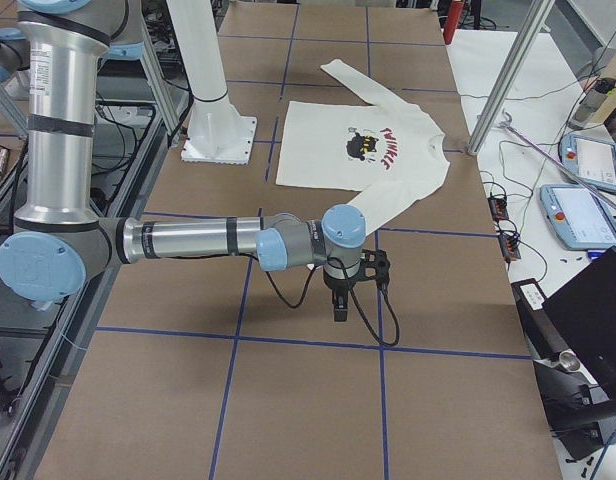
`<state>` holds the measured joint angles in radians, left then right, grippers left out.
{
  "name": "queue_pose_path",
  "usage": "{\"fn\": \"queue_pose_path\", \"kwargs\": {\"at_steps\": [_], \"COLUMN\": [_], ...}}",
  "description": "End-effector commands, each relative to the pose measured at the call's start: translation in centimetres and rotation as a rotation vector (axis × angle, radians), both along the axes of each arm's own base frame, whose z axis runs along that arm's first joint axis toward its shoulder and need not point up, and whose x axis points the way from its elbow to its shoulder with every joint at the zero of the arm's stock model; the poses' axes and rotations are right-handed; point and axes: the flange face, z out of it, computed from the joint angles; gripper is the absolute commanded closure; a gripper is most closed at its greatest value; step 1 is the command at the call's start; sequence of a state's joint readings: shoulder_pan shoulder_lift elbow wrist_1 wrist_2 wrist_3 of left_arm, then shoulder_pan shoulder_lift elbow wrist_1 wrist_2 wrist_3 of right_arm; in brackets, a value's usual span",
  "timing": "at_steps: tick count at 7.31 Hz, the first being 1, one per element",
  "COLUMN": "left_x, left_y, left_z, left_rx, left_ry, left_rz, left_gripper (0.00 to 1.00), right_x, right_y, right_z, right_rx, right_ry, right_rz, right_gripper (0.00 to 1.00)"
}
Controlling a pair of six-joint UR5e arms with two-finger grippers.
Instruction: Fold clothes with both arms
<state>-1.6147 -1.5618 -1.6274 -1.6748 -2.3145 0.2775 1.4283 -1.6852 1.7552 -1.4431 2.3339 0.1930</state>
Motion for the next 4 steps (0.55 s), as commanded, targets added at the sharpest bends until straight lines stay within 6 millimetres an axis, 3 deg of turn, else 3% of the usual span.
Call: {"fn": "queue_pose_path", "kwargs": {"at_steps": [1, 2, 4], "left_x": [0.1, 0.1, 0.5], "left_y": [0.3, 0.2, 0.1], "left_z": [0.3, -0.3, -0.9], "left_rx": [0.002, 0.019, 0.120], "left_ry": [0.003, 0.002, -0.003], "left_rz": [0.005, 0.005, 0.016], "left_gripper": [0.00, 0.00, 0.00], "right_x": [-1.3, -3.3, -11.4], "right_y": [-0.1, 0.6, 4.1], "right_z": [-1.6, -1.7, -1.7], "right_rx": [0.036, 0.061, 0.020], "right_ry": [-0.052, -0.073, -0.137], "right_rz": [-0.028, -0.045, -0.037], "right_gripper": [0.00, 0.00, 0.00]}}
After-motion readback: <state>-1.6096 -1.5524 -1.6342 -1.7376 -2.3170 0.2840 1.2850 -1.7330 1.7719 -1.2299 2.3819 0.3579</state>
